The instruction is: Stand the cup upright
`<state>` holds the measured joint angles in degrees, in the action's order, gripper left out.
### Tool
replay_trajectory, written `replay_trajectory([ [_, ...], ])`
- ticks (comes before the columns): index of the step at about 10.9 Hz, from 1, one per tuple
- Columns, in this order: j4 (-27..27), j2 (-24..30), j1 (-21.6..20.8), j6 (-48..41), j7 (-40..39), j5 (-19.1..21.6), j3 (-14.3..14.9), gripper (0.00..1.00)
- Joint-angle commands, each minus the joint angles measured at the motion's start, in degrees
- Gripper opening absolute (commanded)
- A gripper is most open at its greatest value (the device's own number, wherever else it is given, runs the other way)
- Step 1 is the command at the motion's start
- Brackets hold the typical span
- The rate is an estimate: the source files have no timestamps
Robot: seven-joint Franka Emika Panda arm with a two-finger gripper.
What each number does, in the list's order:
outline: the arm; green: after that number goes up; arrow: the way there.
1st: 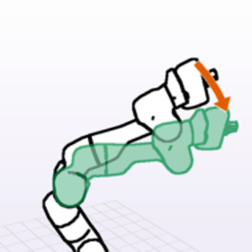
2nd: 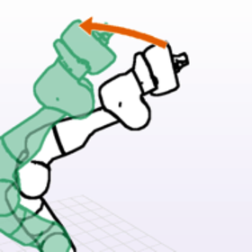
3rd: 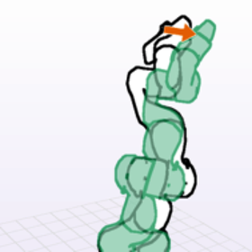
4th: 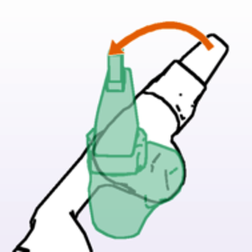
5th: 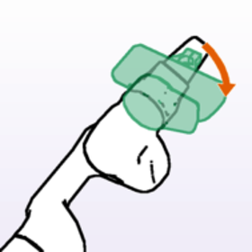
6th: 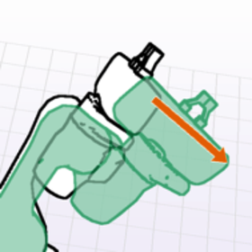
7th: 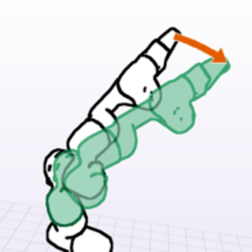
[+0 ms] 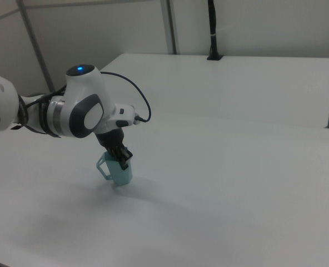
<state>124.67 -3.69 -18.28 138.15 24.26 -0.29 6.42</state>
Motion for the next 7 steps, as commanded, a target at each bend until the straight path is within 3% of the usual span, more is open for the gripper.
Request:
replay_trajectory([
  [1, 0.14, 0.09, 0.79, 0.82, -0.61, 1.52, 0.0, 0.1],
  [2, 0.14, 0.26, 0.88, 0.02, -0.53, 1.52, 0.0, 0.51],
  [3, -0.73, 0.61, 0.8, -2.77, -1.31, 1.52, 0.0, 0.85],
  [4, -2.66, 1.22, 0.88, -5.84, -1.32, 1.52, 0.0, 1.0],
  [7, -10.12, 4.39, 0.88, -14.36, -1.75, 1.43, 0.09, 1.0],
])
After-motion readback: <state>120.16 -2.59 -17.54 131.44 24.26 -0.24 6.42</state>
